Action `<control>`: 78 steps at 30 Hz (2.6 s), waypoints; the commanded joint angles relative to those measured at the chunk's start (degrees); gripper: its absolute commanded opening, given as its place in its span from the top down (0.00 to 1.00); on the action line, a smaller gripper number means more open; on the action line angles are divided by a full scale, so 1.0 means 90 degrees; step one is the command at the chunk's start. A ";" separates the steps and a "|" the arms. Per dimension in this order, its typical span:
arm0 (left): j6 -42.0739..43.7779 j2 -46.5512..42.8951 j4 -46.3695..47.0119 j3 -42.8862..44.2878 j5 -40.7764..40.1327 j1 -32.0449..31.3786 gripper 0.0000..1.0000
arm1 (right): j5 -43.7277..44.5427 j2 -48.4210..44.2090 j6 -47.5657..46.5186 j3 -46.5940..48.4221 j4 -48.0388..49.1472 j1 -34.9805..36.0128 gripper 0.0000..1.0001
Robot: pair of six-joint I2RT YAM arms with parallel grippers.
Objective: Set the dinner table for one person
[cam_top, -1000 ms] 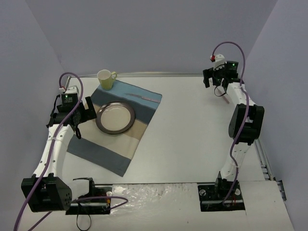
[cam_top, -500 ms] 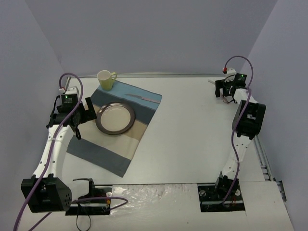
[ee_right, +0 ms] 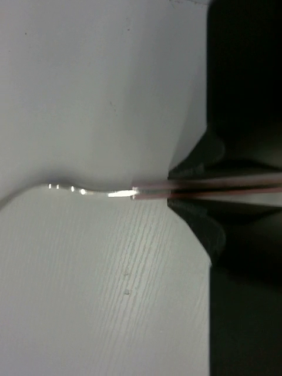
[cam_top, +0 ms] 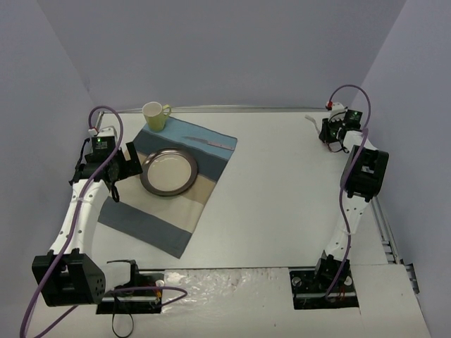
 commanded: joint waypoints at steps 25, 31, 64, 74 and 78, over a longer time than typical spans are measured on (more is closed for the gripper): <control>-0.0019 -0.0788 0.0474 -0.0015 0.0684 -0.0018 0.03 | -0.1228 -0.4381 0.4049 -0.5139 0.1863 0.3601 1.00; -0.0004 -0.0752 0.0477 -0.0016 0.0734 -0.0019 0.03 | -0.1587 -0.4736 0.4479 -0.6520 0.2233 0.3859 1.00; 0.0023 -0.0535 0.0455 -0.0012 0.0734 -0.0198 0.03 | 0.2267 -0.6411 0.3423 -0.6651 0.0257 0.4302 0.37; 0.0037 -0.0535 0.0396 0.0004 0.0549 -0.0202 0.03 | 0.3709 -0.6176 0.3662 -0.6523 -0.0002 0.5796 0.34; 0.0056 -0.0583 0.0396 -0.0016 0.0511 -0.0202 0.03 | 0.3842 -0.5765 0.3814 -0.6379 -0.0012 0.6054 0.35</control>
